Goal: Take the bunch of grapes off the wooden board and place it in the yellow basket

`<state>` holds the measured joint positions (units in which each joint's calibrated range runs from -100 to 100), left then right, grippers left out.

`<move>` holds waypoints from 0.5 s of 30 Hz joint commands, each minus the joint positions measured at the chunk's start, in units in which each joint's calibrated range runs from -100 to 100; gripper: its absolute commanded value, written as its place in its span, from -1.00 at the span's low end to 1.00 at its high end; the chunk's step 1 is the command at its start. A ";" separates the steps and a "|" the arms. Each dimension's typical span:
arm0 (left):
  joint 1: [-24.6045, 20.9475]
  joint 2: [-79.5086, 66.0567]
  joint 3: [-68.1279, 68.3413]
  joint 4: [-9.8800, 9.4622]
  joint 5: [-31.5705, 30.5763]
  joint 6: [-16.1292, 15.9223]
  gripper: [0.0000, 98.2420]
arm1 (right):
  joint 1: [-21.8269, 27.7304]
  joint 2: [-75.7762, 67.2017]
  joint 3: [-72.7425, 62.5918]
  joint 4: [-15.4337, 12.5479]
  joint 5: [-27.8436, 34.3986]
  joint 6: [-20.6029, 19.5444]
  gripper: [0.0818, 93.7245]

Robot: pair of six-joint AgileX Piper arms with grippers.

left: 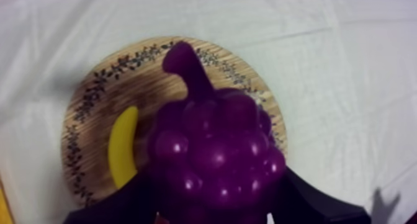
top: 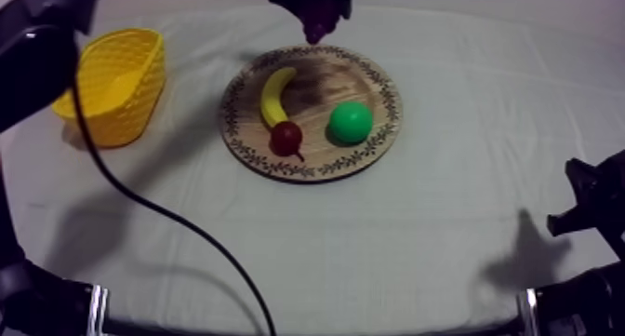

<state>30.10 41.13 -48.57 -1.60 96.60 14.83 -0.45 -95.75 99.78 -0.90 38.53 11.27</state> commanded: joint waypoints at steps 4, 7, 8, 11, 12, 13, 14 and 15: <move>-1.25 -10.54 10.61 -0.49 0.18 0.11 -0.11 | -0.01 0.00 0.00 -0.01 0.02 -0.01 -0.99; -2.88 -13.14 16.29 -1.08 -0.31 -0.02 -0.12 | -0.01 0.00 0.00 -0.01 0.02 -0.01 -0.99; -3.59 -14.03 18.18 -1.28 -0.56 -0.13 -0.12 | -0.01 0.00 0.00 -0.01 0.02 -0.01 -0.99; -6.21 -16.80 23.70 -1.76 -1.55 -0.76 -0.12 | -0.01 0.00 0.00 -0.01 0.02 -0.01 -0.99; -7.24 -17.75 25.43 -1.86 -1.93 -1.05 -0.12 | -0.01 0.00 0.00 -0.01 0.02 -0.01 -0.99; -8.33 -18.70 27.12 -1.96 -2.30 -1.36 -0.12 | -0.01 0.00 0.00 -0.01 0.02 -0.01 -0.99; -9.49 -19.60 28.70 -2.05 -2.60 -1.67 -0.12 | -0.01 0.00 0.00 -0.01 0.02 -0.01 -0.99; -10.67 -20.46 30.17 -2.12 -2.87 -2.02 -0.12 | -0.01 0.00 0.00 -0.01 0.02 -0.01 -0.99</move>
<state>22.01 21.91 -22.62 -3.67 93.98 13.22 -0.45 -95.75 99.78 -0.90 38.53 11.27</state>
